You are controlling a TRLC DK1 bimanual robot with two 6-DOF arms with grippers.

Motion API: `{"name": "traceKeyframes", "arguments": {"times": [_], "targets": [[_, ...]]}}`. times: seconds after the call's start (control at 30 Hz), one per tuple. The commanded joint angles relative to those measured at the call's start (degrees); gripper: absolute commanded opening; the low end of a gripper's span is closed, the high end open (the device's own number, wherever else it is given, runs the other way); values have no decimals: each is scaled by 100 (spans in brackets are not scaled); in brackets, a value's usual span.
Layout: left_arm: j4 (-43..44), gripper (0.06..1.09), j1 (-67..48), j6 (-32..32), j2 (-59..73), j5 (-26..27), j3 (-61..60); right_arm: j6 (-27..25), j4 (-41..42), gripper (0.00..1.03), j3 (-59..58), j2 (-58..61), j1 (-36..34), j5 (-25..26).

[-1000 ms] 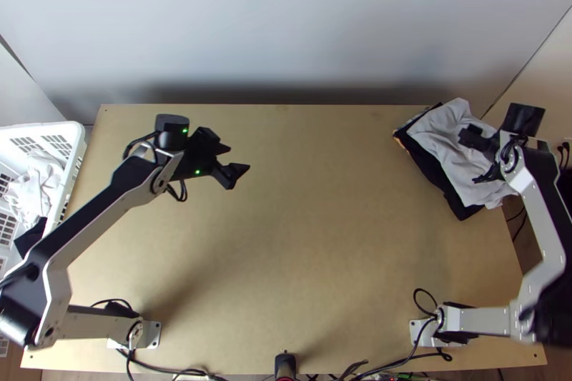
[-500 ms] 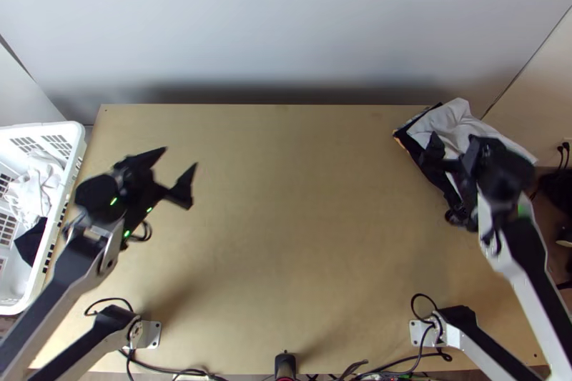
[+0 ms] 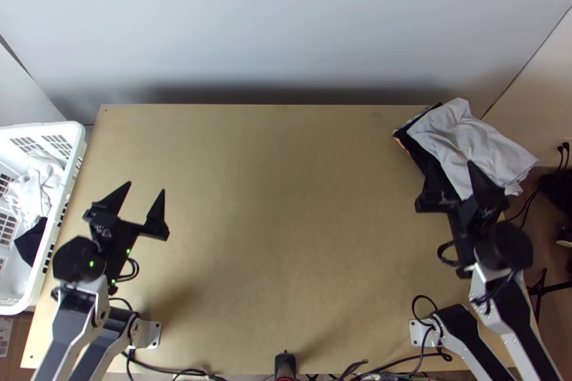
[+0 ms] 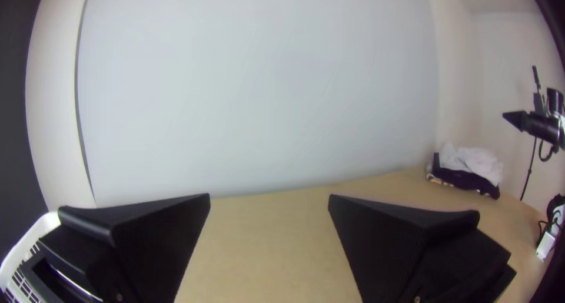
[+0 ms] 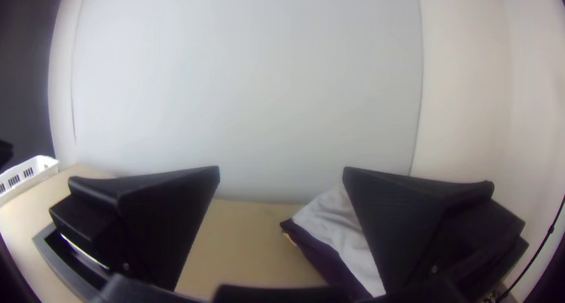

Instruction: Fold the t-shirt

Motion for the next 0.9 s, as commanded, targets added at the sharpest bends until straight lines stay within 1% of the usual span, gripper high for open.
{"name": "traceKeyframes", "arguments": {"times": [0.0, 0.07, 0.1, 0.13, 0.27, 0.37, 0.47, 0.57, 0.6, 0.63, 0.73, 0.87], "targets": [[340, 104, 476, -945, -1496, -20, -1013, -787, 1354, 98, -1753, -1855, 17, 75], [270, 104, 590, -945, -2120, -20, -1294, -857, 1328, 98, -2105, -2453, 43, 75], [147, 104, 590, -866, -2287, -20, -1373, -892, 1187, 98, -2192, -2716, 52, 66], [-3, 104, 590, -795, -2261, -20, -1373, -848, 845, 98, -2192, -2910, 69, 66], [-293, 104, 748, -769, -2252, -20, -1391, -813, 370, 98, -2201, -3050, 140, 66], [-680, 104, 766, -716, -2244, -20, -1400, -699, -25, 98, -2201, -3059, 201, 66], [-1137, 104, 924, -716, -2261, -20, -1400, -444, -720, 98, -2210, -3059, 219, 66], [-1699, 104, 1021, -804, -2270, -20, -1400, -5, -1651, 98, -2219, -3050, 219, 66], [-1734, 104, 1021, -822, -2270, -20, -1400, 206, -1915, 98, -2228, -3041, 210, 58], [-1743, 104, 1030, -830, -2270, -20, -1400, 347, -1950, 98, -2236, -2997, 184, 58], [-1743, 104, 1021, -830, -2261, -20, -1400, 382, -1933, 98, -2228, -3050, 43, 58], [-1734, 104, 1012, -822, -2261, -20, -1400, 382, -1933, 98, -2228, -3041, 61, 58]]}}
